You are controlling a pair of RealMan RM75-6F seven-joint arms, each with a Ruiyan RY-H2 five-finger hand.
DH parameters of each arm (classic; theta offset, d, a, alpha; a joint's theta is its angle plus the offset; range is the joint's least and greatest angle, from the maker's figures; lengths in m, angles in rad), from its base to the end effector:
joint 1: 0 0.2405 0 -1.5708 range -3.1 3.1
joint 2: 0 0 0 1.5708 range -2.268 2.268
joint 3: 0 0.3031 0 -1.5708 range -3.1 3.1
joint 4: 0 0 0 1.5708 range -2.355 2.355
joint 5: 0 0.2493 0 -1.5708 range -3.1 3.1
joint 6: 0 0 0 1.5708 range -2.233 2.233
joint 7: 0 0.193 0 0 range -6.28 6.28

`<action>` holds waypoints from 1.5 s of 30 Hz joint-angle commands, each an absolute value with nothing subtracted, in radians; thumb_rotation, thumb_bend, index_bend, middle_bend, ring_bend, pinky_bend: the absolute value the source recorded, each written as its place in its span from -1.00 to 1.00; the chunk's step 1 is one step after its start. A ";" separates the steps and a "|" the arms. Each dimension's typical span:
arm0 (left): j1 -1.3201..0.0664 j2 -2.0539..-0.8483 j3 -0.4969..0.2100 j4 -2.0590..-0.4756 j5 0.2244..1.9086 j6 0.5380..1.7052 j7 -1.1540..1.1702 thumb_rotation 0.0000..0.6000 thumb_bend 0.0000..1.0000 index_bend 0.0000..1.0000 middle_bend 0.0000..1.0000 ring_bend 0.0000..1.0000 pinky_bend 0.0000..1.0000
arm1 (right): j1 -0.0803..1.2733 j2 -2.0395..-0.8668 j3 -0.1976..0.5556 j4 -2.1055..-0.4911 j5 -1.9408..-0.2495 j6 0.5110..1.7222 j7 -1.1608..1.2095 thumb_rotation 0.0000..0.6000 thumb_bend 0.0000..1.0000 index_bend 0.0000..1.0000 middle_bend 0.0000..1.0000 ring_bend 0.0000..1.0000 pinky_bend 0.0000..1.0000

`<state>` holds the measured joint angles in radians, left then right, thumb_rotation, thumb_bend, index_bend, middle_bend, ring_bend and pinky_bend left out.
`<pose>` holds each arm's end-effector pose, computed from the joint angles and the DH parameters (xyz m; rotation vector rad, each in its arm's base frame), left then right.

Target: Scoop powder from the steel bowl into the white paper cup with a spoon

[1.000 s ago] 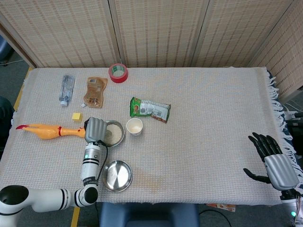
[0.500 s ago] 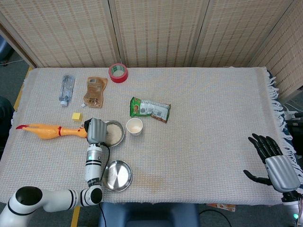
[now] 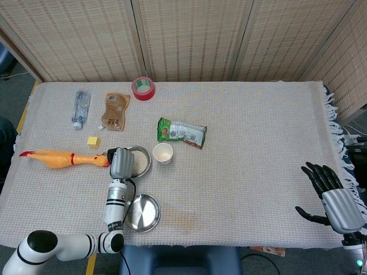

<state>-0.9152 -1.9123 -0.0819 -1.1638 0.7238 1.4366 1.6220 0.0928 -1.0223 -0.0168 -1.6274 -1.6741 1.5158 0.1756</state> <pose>-0.1617 0.4437 -0.1158 -1.6045 0.0606 -0.0028 -0.3466 -0.2204 0.1573 1.5280 -0.9436 1.0376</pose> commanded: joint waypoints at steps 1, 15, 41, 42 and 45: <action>-0.903 -1.925 -0.069 -1.157 0.750 1.441 1.620 1.00 -0.23 0.08 1.00 1.00 1.00 | 0.091 -1.021 -0.017 -1.628 -1.675 1.519 0.176 0.74 -0.77 -1.00 -1.00 -1.00 -1.00; -0.867 -1.936 -0.070 -1.178 0.815 1.438 1.629 1.00 -0.23 0.08 1.00 1.00 1.00 | 0.087 -1.018 -0.017 -1.627 -1.683 1.532 0.183 0.74 -0.77 -1.00 -1.00 -1.00 -1.00; -0.838 -1.771 -0.193 -1.418 0.790 1.345 1.492 1.00 -0.23 0.14 1.00 1.00 1.00 | 0.089 -1.020 -0.018 -1.627 -1.680 1.522 0.176 0.74 -0.77 -1.00 -1.00 -1.00 -1.00; -0.837 -1.760 -0.203 -1.430 0.777 1.337 1.481 1.00 -0.23 0.15 1.00 1.00 1.00 | 0.089 -1.020 -0.018 -1.627 -1.679 1.521 0.175 0.74 -0.77 -1.00 -1.00 -1.00 -1.00; -0.835 -1.721 -0.229 -1.468 0.742 1.309 1.444 1.00 -0.23 0.16 1.00 1.00 1.00 | 0.090 -1.021 -0.018 -1.629 -1.677 1.516 0.171 0.74 -0.77 -1.00 -1.00 -1.00 -1.00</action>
<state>-0.8378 -1.7419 -0.2114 -1.4460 0.7628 1.3276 1.4665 0.0903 -1.0211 -0.0180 -1.6285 -1.6774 1.5162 0.1711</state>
